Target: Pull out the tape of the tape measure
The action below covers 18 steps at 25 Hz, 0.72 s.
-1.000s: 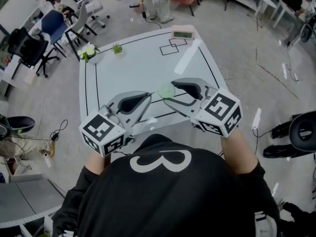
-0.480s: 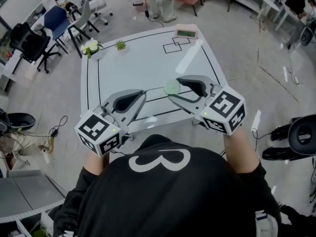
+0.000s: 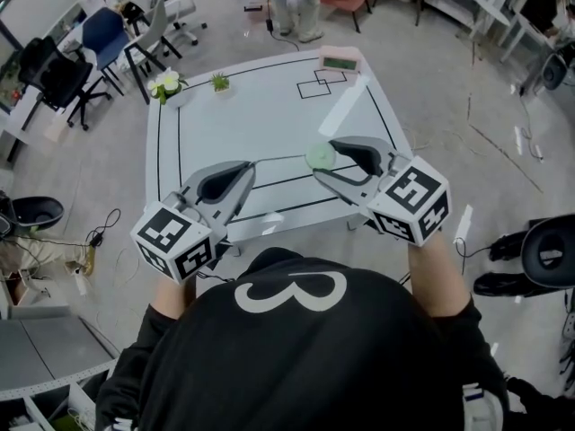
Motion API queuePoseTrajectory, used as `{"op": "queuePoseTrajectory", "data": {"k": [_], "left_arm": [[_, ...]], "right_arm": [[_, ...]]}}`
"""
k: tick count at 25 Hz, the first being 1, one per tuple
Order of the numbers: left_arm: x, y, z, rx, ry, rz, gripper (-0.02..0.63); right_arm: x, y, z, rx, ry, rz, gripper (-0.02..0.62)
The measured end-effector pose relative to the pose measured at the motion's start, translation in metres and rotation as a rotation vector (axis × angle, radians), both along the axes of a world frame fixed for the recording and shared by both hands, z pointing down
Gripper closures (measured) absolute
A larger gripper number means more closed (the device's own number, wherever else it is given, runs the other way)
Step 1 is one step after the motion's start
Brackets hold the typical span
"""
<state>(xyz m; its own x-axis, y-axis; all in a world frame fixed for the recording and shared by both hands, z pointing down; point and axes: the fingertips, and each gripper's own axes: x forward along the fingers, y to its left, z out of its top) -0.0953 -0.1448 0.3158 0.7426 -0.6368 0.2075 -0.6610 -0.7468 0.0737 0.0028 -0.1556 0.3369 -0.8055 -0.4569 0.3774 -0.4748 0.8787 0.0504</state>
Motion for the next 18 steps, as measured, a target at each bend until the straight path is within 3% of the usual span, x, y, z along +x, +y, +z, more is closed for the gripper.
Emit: {"op": "queuePoseTrajectory", "data": {"k": [18], "left_arm": [[-0.008, -0.019, 0.004, -0.002, -0.027, -0.049, 0.6]], "right_arm": [[0.031, -0.017, 0.004, 0.016, 0.032, 0.071, 0.377]]}}
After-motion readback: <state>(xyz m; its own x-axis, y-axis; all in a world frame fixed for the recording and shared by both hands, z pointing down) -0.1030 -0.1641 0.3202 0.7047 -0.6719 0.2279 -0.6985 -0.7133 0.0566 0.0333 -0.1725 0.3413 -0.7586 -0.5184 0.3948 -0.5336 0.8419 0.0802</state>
